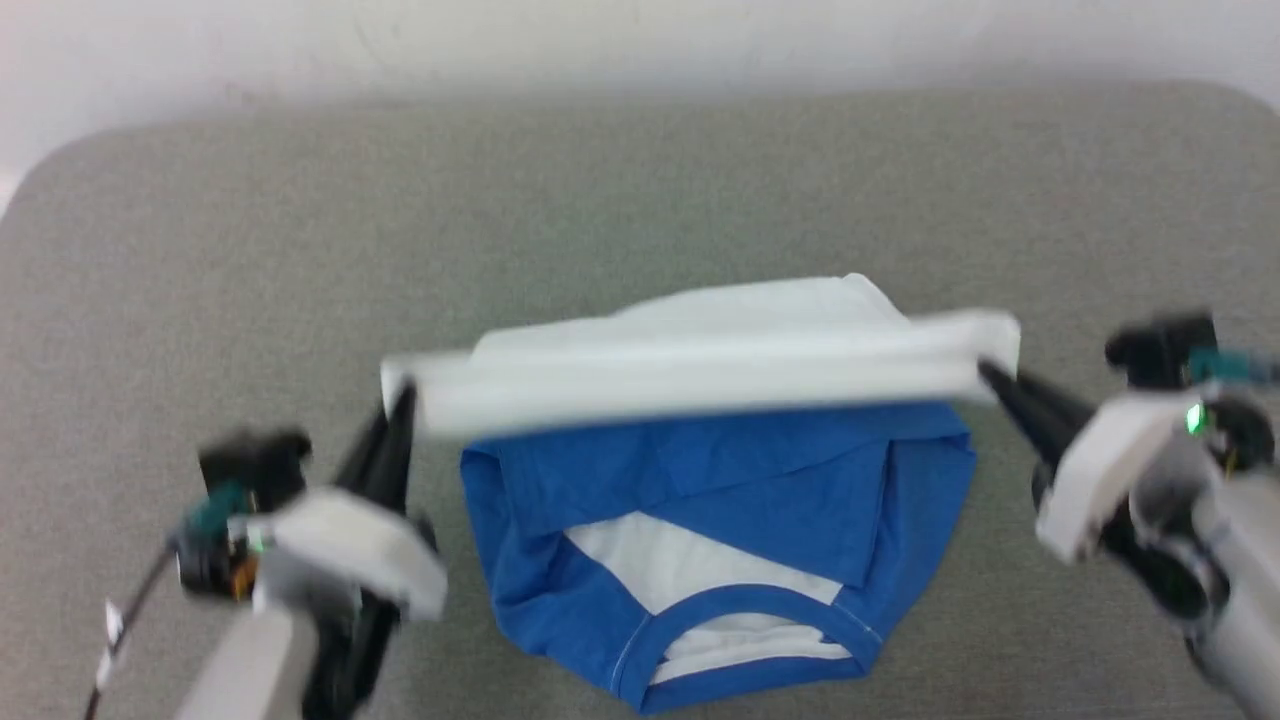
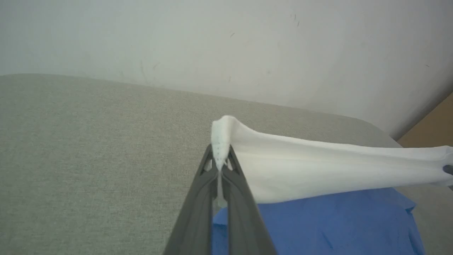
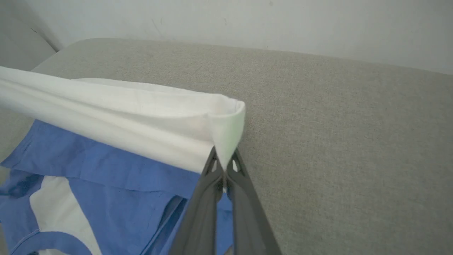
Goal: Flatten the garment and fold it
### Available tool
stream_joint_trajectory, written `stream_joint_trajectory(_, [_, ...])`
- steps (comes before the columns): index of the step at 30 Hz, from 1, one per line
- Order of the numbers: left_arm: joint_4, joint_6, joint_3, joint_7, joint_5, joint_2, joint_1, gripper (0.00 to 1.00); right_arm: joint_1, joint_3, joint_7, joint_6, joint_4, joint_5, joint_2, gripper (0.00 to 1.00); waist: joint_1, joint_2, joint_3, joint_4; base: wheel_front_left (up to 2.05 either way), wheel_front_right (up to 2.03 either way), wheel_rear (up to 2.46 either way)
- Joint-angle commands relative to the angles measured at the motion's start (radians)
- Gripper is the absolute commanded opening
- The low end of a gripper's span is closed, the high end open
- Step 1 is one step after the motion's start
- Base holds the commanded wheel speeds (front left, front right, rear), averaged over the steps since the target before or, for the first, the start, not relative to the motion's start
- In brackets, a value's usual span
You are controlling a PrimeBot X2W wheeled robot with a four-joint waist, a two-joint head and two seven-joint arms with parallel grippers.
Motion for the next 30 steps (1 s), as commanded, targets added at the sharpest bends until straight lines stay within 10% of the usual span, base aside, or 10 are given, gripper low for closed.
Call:
stream_joint_trajectory(1, [-0.037,0.019,0.003,0.015,-0.011,0.016,0.063,0.00,0.061,-0.029,-0.007,-0.003,-0.025,-0.002,-0.015,0.00,0.0004,0.0000,-0.039,-0.017,0.00,0.00,0.00])
stream_joint_trajectory(16, [-0.065,0.056,-0.087,0.064,-0.025,-0.003,0.364,0.09,0.555,-0.276,0.115,-0.003,-0.231,-0.239,0.130,0.02,0.0004,0.0000,-0.068,-0.027,0.00,0.00,0.00])
stream_joint_trajectory(18, [-0.034,0.052,-0.103,0.054,-0.016,-0.012,0.367,0.75,0.589,-0.306,0.128,-0.003,-0.233,-0.306,0.162,0.20,0.0004,0.0000,-0.070,-0.030,0.00,0.00,0.00])
stream_joint_trajectory(19, [-0.019,0.048,-0.108,0.042,-0.015,-0.020,0.367,1.00,0.605,-0.318,0.135,-0.003,-0.233,-0.327,0.182,0.48,0.0004,0.0000,-0.071,-0.031,0.00,0.00,0.00])
stream_joint_trajectory(20, [-0.004,0.045,-0.112,0.028,-0.012,-0.027,0.365,1.00,0.619,-0.329,0.143,-0.003,-0.231,-0.351,0.200,1.00,0.0004,0.0000,-0.070,-0.032,0.00,0.00,0.00])
stream_joint_trajectory(30, [0.017,0.028,-0.071,-0.168,0.029,-0.070,0.329,1.00,0.717,-0.454,0.047,-0.003,-0.436,-0.444,0.333,1.00,0.0004,0.0000,-0.079,-0.036,0.00,0.00,0.00])
